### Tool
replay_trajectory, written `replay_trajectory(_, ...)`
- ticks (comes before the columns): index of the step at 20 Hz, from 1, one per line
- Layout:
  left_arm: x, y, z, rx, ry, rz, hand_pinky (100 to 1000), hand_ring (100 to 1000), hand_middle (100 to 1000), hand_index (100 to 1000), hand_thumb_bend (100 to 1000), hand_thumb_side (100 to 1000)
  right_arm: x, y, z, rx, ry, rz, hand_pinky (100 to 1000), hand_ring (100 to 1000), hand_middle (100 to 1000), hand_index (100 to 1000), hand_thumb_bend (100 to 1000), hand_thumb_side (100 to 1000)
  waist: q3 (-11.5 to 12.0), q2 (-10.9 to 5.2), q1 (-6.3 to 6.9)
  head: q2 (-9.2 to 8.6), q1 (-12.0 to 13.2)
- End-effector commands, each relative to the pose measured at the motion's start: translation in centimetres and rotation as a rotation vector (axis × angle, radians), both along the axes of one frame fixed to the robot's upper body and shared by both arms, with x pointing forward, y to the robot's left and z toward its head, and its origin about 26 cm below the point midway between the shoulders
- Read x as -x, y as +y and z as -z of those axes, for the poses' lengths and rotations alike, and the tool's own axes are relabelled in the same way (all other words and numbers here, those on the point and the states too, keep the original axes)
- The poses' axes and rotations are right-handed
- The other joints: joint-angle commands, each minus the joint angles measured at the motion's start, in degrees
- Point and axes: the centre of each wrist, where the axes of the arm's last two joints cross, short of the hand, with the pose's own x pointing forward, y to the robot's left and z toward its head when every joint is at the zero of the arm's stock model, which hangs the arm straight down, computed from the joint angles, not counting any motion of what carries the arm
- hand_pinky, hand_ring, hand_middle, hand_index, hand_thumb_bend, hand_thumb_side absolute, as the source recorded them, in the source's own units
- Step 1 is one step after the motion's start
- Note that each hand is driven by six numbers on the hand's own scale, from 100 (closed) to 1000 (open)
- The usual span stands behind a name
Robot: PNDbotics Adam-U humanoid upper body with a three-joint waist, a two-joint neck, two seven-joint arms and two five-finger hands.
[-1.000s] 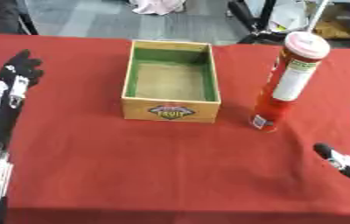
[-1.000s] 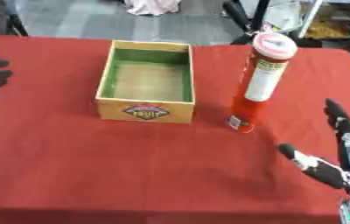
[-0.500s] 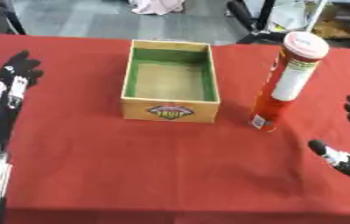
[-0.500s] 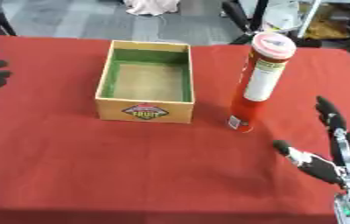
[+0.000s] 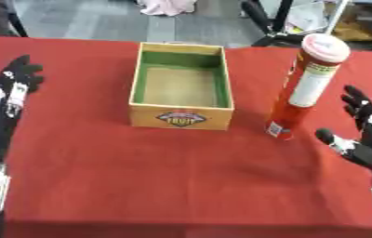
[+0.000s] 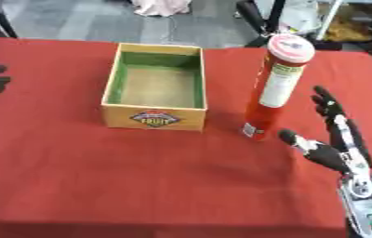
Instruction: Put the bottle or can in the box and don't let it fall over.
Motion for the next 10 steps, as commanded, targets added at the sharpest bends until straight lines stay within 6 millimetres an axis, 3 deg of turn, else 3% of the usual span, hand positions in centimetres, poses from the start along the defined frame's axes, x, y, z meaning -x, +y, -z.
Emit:
replay_trajectory(1, 0.0, -0.1, -0.7, -0.015, -0.026, 0.01, 896, 825, 814, 969, 232, 931, -1.1, -0.6, -0.8, 0.013, -0.005, -0.011, 1000, 1000, 1000, 1000, 825, 546, 0.2, -0.47, 0.3, -0.15, -0.3)
replay_trajectory(10, -0.1, -0.4, -0.9, -0.009, -0.036, 0.026, 896, 826, 815, 970, 233, 931, -3.3, 0.8, -1.4, -0.03, -0.005, -0.036, 1000, 1000, 1000, 1000, 827, 544, 1.1, 0.07, 1.09, -0.15, -1.1)
